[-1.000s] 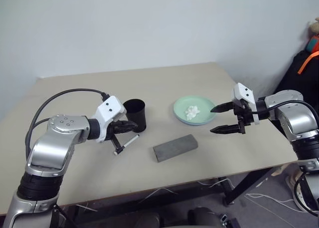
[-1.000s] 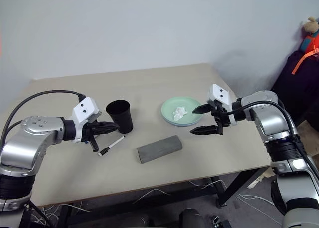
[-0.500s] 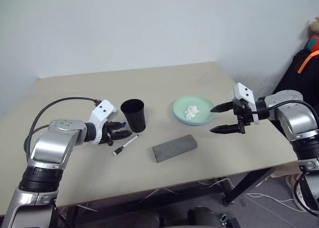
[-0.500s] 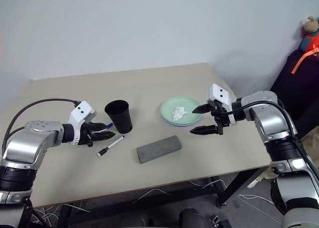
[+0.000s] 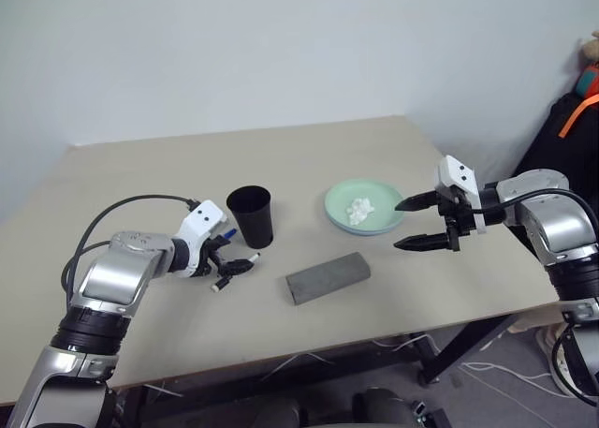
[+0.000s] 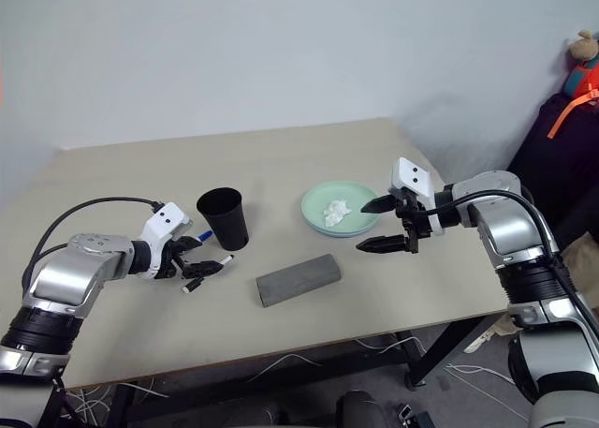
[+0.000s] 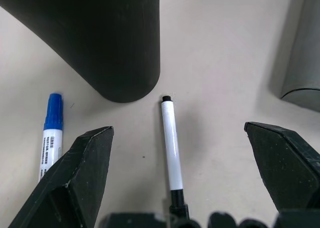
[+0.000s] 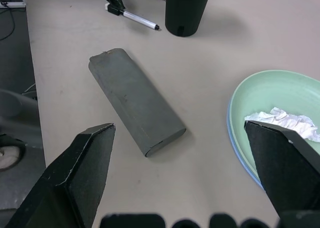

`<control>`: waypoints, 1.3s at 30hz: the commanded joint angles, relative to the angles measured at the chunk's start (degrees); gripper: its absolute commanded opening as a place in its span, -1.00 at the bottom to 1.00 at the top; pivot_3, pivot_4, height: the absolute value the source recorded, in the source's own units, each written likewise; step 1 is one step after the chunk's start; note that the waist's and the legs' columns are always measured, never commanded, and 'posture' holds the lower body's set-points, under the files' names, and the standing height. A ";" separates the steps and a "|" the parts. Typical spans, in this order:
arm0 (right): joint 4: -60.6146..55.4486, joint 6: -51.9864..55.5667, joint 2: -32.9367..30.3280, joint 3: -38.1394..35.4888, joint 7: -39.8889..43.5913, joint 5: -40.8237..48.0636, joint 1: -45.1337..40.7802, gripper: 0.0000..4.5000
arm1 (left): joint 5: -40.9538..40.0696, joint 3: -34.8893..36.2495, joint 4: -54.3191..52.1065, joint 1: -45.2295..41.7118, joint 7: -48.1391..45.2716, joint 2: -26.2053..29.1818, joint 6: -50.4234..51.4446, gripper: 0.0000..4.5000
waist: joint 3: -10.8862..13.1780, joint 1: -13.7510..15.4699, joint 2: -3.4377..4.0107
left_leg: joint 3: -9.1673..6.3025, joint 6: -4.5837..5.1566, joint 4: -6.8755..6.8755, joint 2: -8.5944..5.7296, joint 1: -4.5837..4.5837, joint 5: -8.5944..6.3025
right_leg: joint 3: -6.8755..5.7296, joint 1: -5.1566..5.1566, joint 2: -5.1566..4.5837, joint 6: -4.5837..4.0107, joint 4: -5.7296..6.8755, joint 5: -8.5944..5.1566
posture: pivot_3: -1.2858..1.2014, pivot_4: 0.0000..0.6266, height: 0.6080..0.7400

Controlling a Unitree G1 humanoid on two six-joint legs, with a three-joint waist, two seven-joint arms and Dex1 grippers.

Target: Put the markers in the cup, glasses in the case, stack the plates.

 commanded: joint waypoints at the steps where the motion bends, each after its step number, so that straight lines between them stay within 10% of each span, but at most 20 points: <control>1: -1.85 0.09 -0.44 -1.71 -0.24 0.80 -0.73 1.00 | 1.48 -1.26 1.07 -3.38 0.35 -0.31 -1.44 0.98 | 0.00 0.00 0.00 | -0.01 0.00 0.00 -0.01 -0.02 0.00 | 0.00 -0.01 0.00 0.00 0.00 0.00 | 0.03 -1.00 0.81; 39: -3.72 0.71 -0.43 -2.18 -1.08 1.20 0.20 1.00 | 7.29 -5.74 13.49 -2.78 -1.01 -4.35 -11.96 0.98 | -0.02 0.14 0.02 | -0.07 0.00 0.12 -0.02 -0.31 0.00 | -0.02 -0.20 0.00 0.02 0.00 0.02 | 0.03 -1.00 0.81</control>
